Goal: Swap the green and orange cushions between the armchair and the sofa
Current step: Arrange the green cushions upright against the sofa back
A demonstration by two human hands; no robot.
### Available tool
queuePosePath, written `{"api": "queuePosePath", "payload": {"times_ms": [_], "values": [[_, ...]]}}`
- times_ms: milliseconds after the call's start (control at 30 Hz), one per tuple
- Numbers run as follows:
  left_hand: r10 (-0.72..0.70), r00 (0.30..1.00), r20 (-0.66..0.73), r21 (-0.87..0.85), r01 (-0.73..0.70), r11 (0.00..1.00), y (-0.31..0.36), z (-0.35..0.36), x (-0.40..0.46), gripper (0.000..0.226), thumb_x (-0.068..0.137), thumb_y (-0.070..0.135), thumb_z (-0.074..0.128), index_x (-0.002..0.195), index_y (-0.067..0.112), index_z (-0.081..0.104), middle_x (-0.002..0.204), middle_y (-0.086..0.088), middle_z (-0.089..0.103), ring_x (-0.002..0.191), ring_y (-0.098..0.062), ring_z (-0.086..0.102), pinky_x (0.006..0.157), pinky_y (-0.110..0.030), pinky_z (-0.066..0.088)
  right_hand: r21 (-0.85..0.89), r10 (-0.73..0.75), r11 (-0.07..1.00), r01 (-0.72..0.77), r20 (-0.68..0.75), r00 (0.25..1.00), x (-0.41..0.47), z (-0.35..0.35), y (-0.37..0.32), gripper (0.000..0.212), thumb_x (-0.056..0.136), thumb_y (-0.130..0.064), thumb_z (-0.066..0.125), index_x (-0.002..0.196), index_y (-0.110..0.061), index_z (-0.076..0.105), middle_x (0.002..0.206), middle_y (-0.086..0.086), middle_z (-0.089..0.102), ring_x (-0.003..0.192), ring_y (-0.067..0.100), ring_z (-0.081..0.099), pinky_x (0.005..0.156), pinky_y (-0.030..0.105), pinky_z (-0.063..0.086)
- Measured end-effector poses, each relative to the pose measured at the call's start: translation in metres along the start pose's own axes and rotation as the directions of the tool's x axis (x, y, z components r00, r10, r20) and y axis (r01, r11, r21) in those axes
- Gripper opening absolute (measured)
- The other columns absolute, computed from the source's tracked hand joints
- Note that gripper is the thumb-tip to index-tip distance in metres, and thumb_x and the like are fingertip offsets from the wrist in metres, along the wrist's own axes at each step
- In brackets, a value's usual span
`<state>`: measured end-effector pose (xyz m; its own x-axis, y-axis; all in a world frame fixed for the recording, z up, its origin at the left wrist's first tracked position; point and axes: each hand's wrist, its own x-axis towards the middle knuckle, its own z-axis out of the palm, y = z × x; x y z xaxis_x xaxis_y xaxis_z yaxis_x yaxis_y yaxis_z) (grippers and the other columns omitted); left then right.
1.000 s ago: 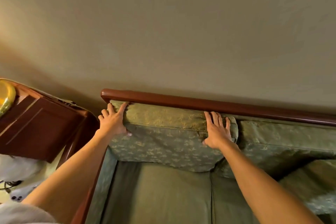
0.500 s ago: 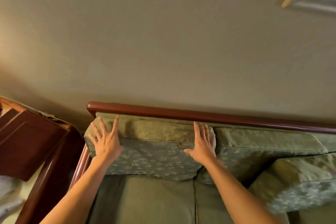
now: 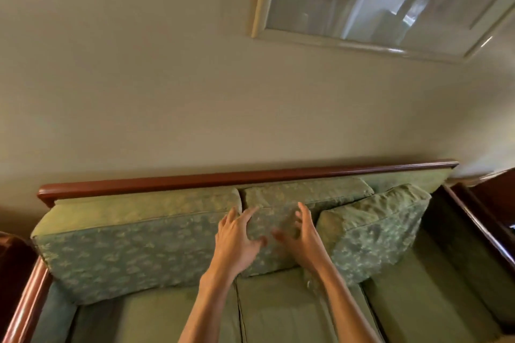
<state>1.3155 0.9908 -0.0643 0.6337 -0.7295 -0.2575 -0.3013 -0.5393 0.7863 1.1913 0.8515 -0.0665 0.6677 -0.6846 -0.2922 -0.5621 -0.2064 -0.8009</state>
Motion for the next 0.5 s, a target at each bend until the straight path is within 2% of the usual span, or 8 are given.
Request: {"api": "queuePosePath", "payload": {"times_ms": [133, 233, 300, 367, 433, 500], "values": [[0.017, 0.999, 0.04, 0.021, -0.018, 1.0, 0.043, 0.075, -0.027, 0.079, 0.086, 0.05, 0.071, 0.151, 0.049, 0.026, 0.167, -0.002, 0.011, 0.153, -0.026, 0.007, 0.121, -0.048, 0.017, 0.005, -0.016, 1.0, 0.016, 0.032, 0.999, -0.031, -0.065, 0.061, 0.108, 0.08, -0.05, 0.077, 0.157, -0.025, 0.005, 0.163, 0.003, 0.02, 0.143, 0.012, 0.026, 0.116, 0.034, 0.028], [-0.001, 1.0, 0.015, 0.03, 0.001, 1.0, 0.078, 0.139, -0.027, 0.084, 0.083, 0.055, 0.073, 0.152, 0.048, 0.025, 0.167, -0.002, 0.012, 0.153, -0.025, 0.007, 0.122, -0.048, 0.016, -0.018, -0.096, 0.995, 0.097, 0.021, 0.995, -0.037, -0.129, 0.111, 0.112, 0.076, -0.063, 0.074, 0.157, -0.027, 0.006, 0.164, -0.001, 0.017, 0.146, 0.015, 0.023, 0.118, 0.038, 0.027], [-0.037, 0.999, -0.015, 0.023, 0.037, 0.999, 0.106, 0.186, -0.027, 0.087, 0.081, 0.059, 0.072, 0.153, 0.046, 0.025, 0.166, -0.003, 0.013, 0.153, -0.026, 0.007, 0.121, -0.048, 0.015, -0.023, -0.129, 0.991, 0.131, 0.042, 0.991, -0.038, -0.18, 0.142, 0.112, 0.074, -0.066, 0.073, 0.156, -0.03, 0.006, 0.163, -0.004, 0.019, 0.145, 0.016, 0.028, 0.117, 0.041, 0.03], [-0.051, 0.999, -0.009, 0.032, 0.051, 0.998, 0.133, 0.226, -0.031, 0.09, 0.078, 0.064, 0.072, 0.152, 0.047, 0.025, 0.166, -0.003, 0.015, 0.153, -0.025, 0.006, 0.121, -0.048, 0.013, 0.001, -0.121, 0.993, 0.121, 0.057, 0.991, -0.045, -0.222, 0.168, 0.112, 0.072, -0.066, 0.075, 0.155, -0.031, 0.008, 0.16, -0.005, 0.025, 0.139, 0.012, 0.035, 0.114, 0.037, 0.034], [-0.051, 0.998, 0.034, 0.047, 0.049, 0.998, 0.166, 0.257, -0.034, 0.089, 0.078, 0.063, 0.072, 0.15, 0.051, 0.021, 0.166, -0.002, 0.014, 0.153, -0.025, 0.005, 0.121, -0.049, 0.012, -0.022, -0.123, 0.992, 0.124, 0.052, 0.991, -0.049, -0.263, 0.186, 0.123, 0.063, -0.08, 0.072, 0.156, -0.031, 0.008, 0.162, -0.002, 0.023, 0.142, 0.016, 0.033, 0.115, 0.041, 0.033], [-0.068, 0.996, 0.055, 0.055, 0.065, 0.996, 0.203, 0.278, -0.033, 0.088, 0.082, 0.057, 0.072, 0.153, 0.047, 0.022, 0.165, 0.001, 0.013, 0.152, -0.027, 0.004, 0.121, -0.049, 0.011, -0.027, -0.145, 0.989, 0.148, 0.072, 0.987, -0.046, -0.299, 0.199, 0.128, 0.058, -0.087, 0.067, 0.156, -0.031, 0.005, 0.163, 0.0, 0.021, 0.144, 0.022, 0.032, 0.115, 0.046, 0.034]]}}
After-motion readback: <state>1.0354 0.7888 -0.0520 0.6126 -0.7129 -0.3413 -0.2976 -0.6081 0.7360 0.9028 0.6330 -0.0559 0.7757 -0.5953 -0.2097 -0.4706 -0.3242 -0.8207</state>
